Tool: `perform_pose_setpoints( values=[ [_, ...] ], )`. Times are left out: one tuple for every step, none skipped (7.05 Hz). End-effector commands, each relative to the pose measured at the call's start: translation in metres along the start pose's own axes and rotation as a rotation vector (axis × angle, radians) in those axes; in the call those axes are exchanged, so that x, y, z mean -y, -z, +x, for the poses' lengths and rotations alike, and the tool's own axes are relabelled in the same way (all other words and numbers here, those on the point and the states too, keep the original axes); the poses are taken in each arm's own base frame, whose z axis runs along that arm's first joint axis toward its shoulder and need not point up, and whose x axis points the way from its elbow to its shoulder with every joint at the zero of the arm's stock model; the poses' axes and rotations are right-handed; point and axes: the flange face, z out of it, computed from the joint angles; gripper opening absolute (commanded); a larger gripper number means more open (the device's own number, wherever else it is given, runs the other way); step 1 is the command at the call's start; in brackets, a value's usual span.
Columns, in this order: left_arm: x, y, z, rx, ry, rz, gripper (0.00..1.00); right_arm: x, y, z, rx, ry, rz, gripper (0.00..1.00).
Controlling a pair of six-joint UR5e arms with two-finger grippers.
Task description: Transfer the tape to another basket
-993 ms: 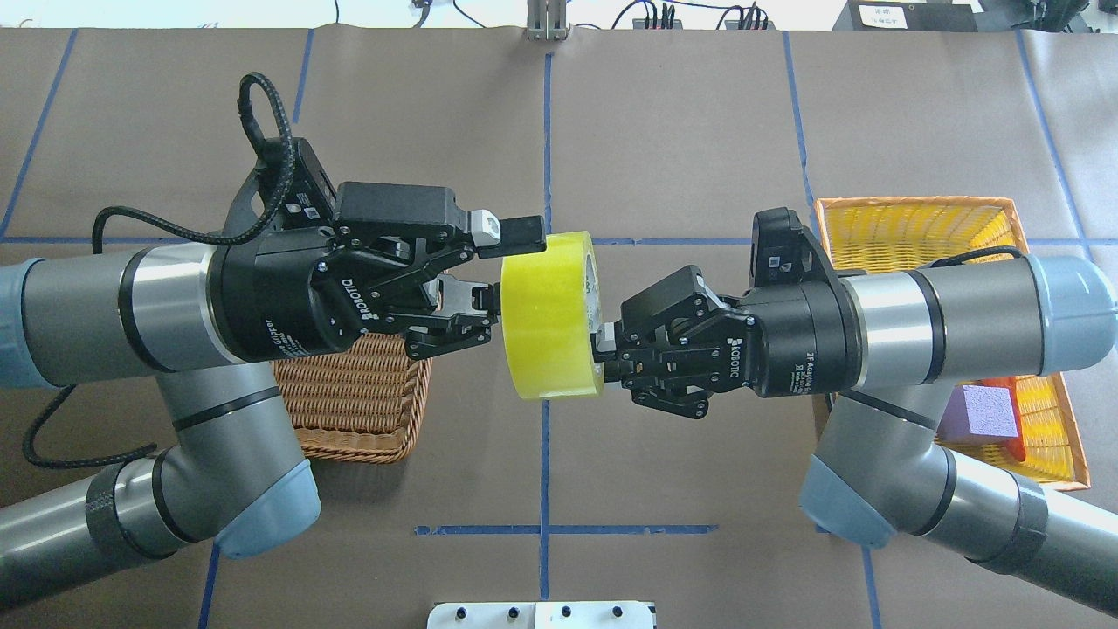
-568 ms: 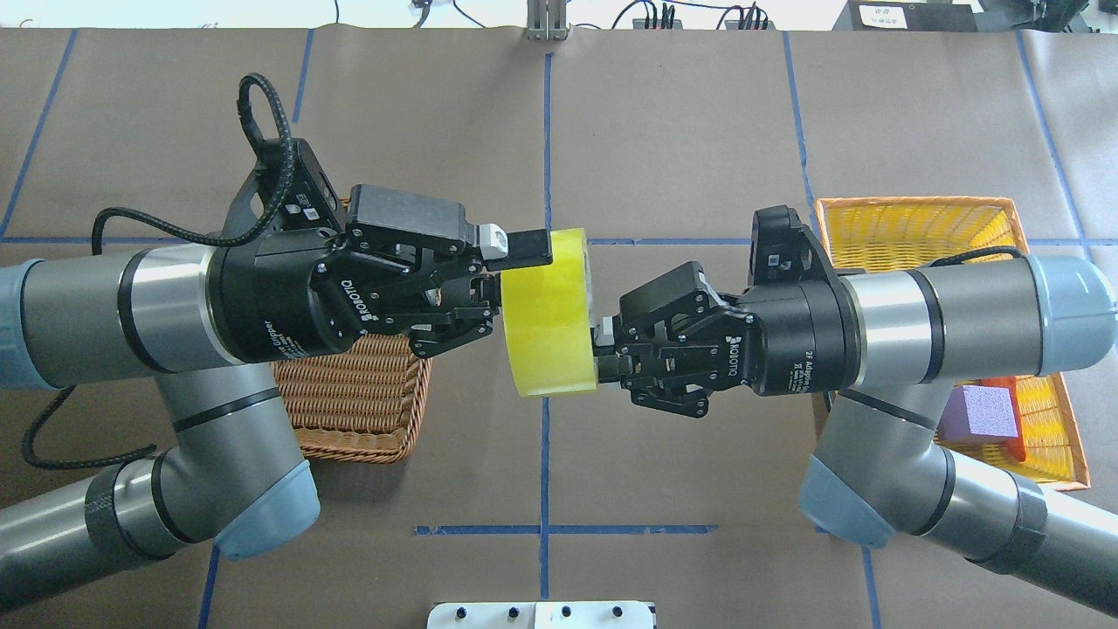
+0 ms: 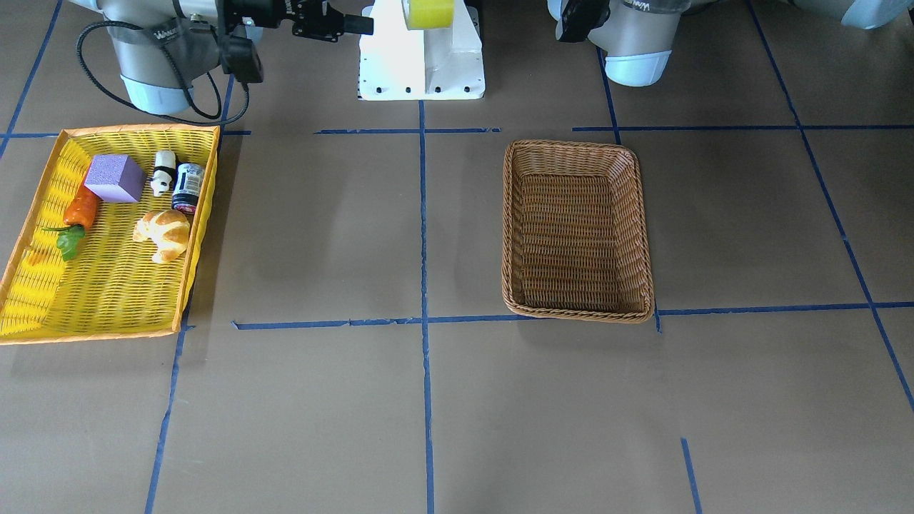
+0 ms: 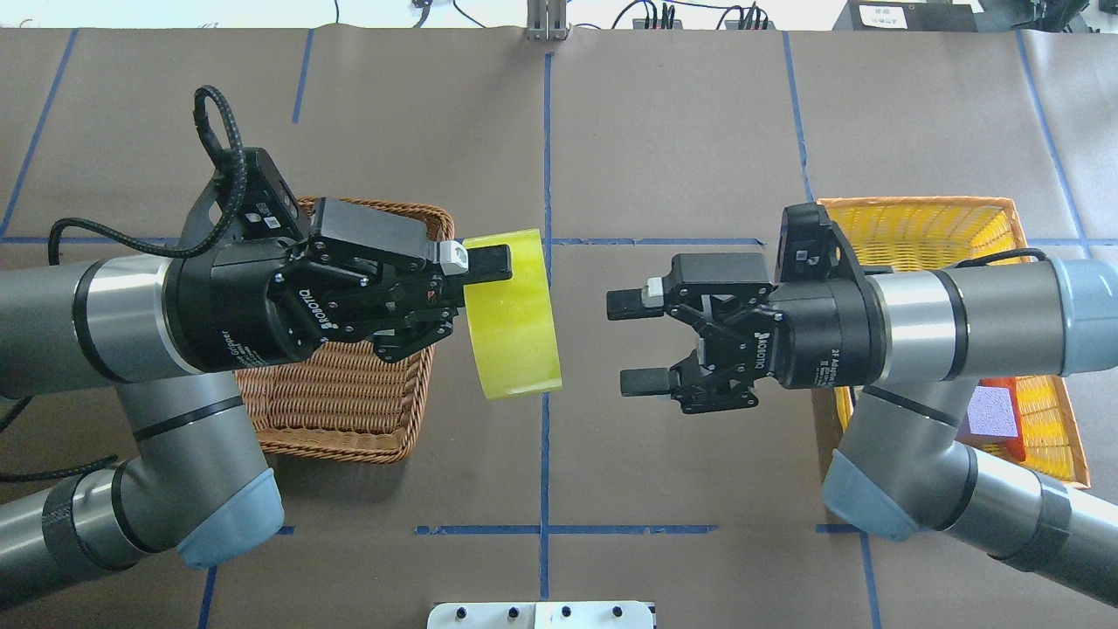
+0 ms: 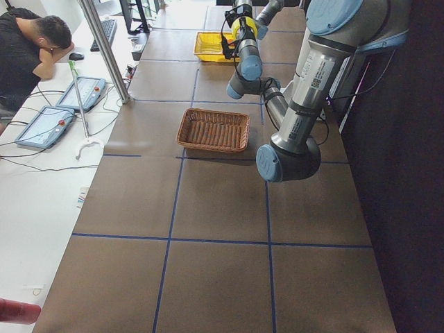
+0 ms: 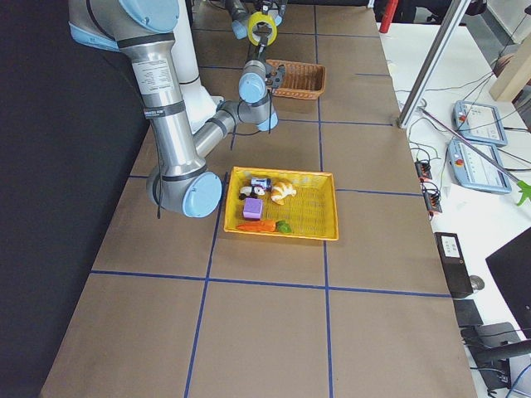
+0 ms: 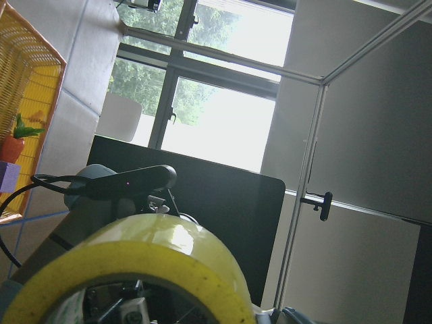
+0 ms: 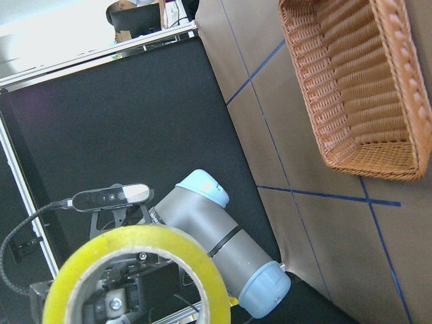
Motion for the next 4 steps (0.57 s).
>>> perform_pose_setpoints(
  values=[
    [0.04, 0.025, -0.034, 0.169, -0.033, 0.127, 0.0, 0.033, 0.054, 0.006, -0.085, 0.084, 0.097, 1.0],
    [0.053, 0.027, -0.051, 0.337, -0.088, 0.157, 0.0, 0.06, 0.076, 0.009, -0.175, 0.122, 0.145, 1.0],
    [0.075, 0.034, -0.061, 0.483, -0.13, 0.24, 0.0, 0.08, 0.104, 0.016, -0.244, 0.174, 0.184, 1.0],
    [0.09, 0.027, -0.073, 0.682, -0.175, 0.308, 0.0, 0.09, 0.137, 0.024, -0.298, 0.163, 0.23, 1.0]
  ],
)
